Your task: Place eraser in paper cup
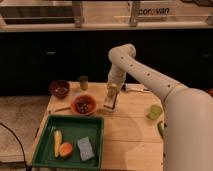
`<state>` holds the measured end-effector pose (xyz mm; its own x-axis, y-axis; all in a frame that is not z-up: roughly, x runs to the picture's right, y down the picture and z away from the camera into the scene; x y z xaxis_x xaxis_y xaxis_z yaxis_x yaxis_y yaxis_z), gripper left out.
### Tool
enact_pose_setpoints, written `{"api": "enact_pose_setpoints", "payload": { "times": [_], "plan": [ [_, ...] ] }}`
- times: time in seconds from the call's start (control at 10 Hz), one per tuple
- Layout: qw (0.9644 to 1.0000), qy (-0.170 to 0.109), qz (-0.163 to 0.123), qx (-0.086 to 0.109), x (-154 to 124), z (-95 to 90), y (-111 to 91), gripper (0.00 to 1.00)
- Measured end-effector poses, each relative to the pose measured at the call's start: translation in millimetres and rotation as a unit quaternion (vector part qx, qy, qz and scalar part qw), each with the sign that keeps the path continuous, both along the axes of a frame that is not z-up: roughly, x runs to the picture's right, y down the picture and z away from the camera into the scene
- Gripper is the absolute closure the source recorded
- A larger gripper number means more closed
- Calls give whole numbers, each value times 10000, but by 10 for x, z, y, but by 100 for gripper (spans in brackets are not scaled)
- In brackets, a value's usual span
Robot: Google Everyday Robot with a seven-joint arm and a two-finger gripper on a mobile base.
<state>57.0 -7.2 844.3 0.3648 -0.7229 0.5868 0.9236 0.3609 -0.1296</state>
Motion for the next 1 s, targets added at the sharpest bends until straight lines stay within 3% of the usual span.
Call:
{"api": "enact_pose_setpoints", "payload": {
  "times": [0.2,0.8,1.0],
  "plan": [
    [9999,-3,47,-134,-9,40,15,84],
    [9995,-9,99,-312,-16,98,26,24],
    [9994,-3,102,-327,-7,105,34,20]
  ]
}}
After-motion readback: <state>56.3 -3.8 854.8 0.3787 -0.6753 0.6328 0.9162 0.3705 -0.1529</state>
